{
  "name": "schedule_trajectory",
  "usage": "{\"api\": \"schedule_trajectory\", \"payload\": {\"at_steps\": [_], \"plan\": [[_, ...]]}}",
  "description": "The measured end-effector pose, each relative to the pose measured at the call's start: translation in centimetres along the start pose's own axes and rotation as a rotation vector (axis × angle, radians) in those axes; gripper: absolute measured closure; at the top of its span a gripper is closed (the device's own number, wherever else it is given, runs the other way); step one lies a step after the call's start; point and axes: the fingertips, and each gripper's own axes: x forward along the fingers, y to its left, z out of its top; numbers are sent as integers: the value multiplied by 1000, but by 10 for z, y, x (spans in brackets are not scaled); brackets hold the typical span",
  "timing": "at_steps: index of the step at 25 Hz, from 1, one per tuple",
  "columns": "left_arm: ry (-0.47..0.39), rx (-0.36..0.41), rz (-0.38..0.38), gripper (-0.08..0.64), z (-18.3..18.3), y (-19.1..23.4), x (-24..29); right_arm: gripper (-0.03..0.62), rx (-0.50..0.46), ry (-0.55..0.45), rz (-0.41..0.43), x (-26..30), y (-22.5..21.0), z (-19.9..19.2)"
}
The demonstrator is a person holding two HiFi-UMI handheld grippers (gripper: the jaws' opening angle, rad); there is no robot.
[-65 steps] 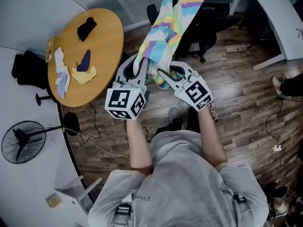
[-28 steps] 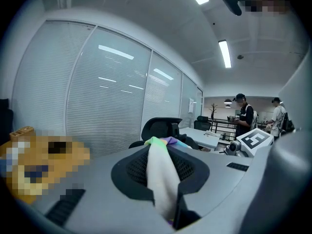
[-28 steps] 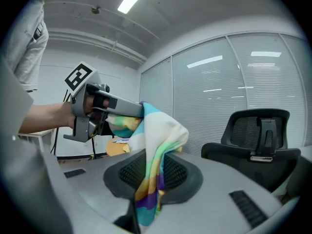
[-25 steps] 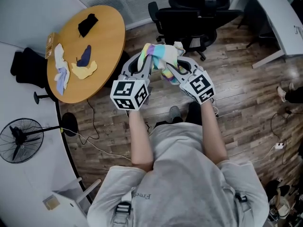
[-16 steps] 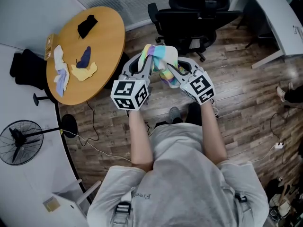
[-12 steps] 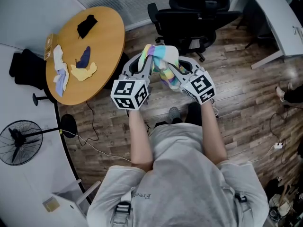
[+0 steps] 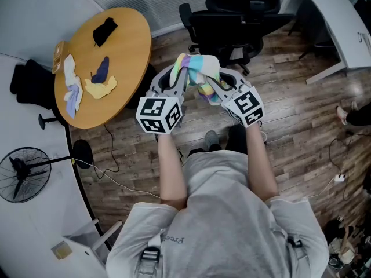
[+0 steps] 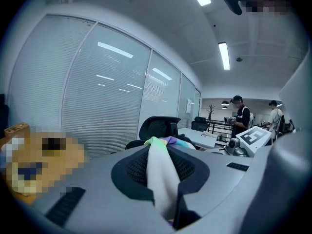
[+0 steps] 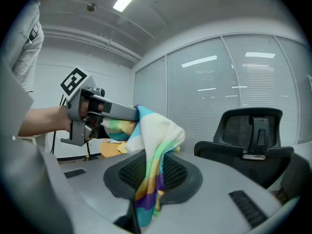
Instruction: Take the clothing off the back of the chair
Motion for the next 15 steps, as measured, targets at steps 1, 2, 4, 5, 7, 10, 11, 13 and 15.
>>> {"api": "schedule_trajectory", "payload": {"at_steps": [1,2,4,5,7,10,11,13,15], "plan": [[0,0,0,483,0,-1,0,512,1,0,-1,-1,-1,0],[0,0,0,483,0,-1,0,512,2,-1,-1,-1,-1,0],[1,1,0,483,0,-3,0,512,5,0,0,-3,-1,0],[1,2,1,483,-1,-4,0,512,6,1,-1,-4,-2,-1],[2,5,1,483,-1,-6,1,512,8,2,-1,-6,-3,-2],[5,10,1,483,-2,-7,1,514,12,3,1,-7,-4,-3],[7,12,2,483,-3,-8,1,514,13,3,1,-7,-4,-3],[8,15,3,483,-4,-8,2,514,15,5,2,-7,-5,-4],[10,16,5,483,-6,-7,2,514,17,8,-1,-7,-6,-4]]}}
